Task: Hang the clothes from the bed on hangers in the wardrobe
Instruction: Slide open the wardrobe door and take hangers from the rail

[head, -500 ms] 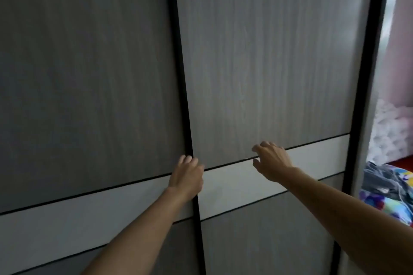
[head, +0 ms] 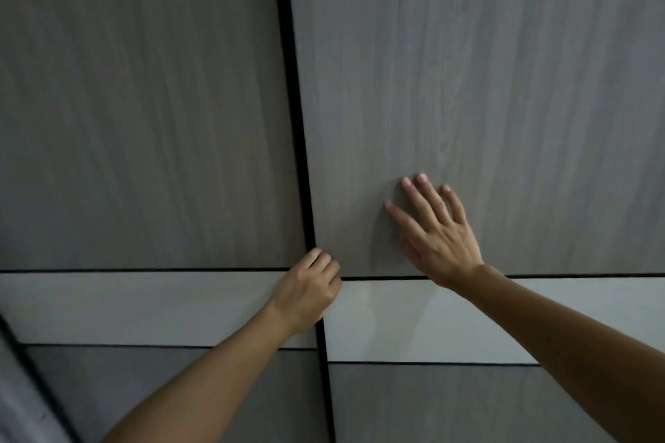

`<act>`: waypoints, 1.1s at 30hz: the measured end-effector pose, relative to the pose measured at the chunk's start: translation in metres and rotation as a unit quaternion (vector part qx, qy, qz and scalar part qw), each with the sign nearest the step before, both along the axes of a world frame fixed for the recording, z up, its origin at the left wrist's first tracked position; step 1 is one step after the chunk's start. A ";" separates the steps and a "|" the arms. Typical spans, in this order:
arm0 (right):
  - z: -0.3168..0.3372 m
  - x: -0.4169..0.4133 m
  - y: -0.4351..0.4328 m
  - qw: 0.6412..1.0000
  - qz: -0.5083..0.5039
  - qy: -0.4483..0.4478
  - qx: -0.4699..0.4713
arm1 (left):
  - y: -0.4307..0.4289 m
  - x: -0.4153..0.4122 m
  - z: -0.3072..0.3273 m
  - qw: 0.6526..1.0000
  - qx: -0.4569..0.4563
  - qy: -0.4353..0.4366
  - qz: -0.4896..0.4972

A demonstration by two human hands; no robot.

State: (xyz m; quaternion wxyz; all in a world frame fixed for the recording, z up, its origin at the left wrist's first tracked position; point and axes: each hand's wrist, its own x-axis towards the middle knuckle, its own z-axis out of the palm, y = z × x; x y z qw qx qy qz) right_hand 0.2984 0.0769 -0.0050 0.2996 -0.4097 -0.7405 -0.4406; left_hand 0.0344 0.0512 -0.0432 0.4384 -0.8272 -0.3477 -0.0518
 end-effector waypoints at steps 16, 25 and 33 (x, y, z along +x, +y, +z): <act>-0.011 -0.054 0.019 0.993 0.096 0.054 0.044 | -0.006 -0.054 -0.007 0.999 0.031 -0.008 0.000; -0.014 -0.158 -0.001 0.999 -0.009 0.041 -0.027 | -0.009 -0.156 -0.004 1.000 0.006 0.000 -0.007; -0.016 -0.260 -0.011 0.995 -0.050 0.023 -0.085 | -0.011 -0.260 -0.010 0.998 -0.004 0.026 0.058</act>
